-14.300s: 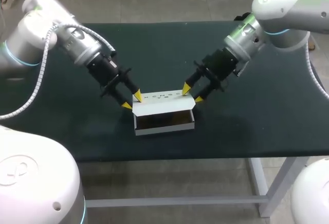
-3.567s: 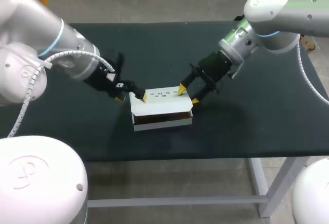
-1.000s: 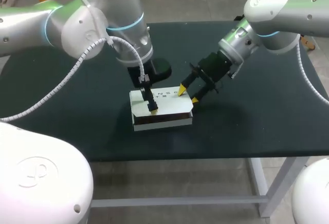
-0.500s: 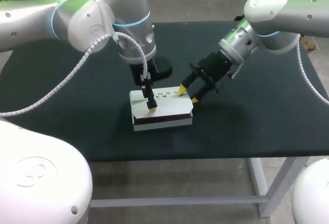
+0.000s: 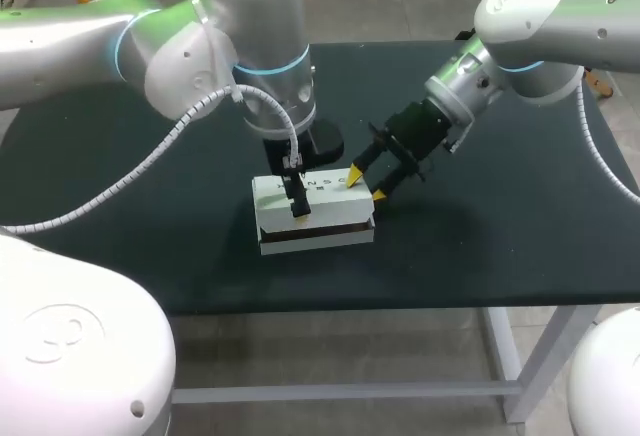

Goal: Assemble the packaging by folding the flat box into shape, placing the metal phone stand inside, and closing the box properly

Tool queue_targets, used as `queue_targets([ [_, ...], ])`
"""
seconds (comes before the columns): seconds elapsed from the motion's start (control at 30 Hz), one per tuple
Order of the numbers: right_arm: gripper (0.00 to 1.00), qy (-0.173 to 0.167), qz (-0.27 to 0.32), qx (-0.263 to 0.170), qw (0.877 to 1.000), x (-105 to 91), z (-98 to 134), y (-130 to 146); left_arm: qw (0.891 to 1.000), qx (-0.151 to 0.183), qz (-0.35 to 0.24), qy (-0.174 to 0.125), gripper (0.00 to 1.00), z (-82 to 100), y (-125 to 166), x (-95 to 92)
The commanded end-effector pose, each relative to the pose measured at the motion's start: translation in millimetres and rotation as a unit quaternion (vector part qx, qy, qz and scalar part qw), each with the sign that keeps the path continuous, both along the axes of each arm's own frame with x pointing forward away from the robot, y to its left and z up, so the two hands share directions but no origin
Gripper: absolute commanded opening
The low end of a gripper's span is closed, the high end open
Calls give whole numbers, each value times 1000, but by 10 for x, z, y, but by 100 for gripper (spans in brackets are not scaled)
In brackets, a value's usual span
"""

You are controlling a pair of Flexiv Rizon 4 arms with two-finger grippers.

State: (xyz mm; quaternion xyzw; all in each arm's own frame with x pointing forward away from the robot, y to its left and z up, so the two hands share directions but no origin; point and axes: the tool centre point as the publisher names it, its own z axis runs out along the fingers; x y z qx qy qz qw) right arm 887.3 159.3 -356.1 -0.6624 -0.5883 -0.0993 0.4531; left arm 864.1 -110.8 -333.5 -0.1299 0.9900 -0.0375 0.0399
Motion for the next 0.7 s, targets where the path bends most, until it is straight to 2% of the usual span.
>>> queue_targets([
  [0.03,46,0,0,0,1000,-8,-7,7,999,2,7,-34,69,-28,-7,-59],
  [0.23,46,0,0,0,1000,-8,-7,7,996,9,25,-86,74,-72,-6,-41],
  [0.33,46,0,0,0,1000,-8,-7,7,994,8,31,-100,75,-85,-4,-27],
  [0.53,46,0,0,0,1000,-8,-7,7,991,20,40,-123,63,-130,-7,27],
  [0.57,46,0,0,0,1000,-8,-7,7,991,24,43,-128,60,-132,-11,35],
  [0.63,46,0,0,0,1000,-8,-7,7,991,21,39,-129,48,-131,-14,40],
  [0.7,46,0,0,0,1000,-8,-7,7,990,24,39,-135,45,-129,-19,47],
])
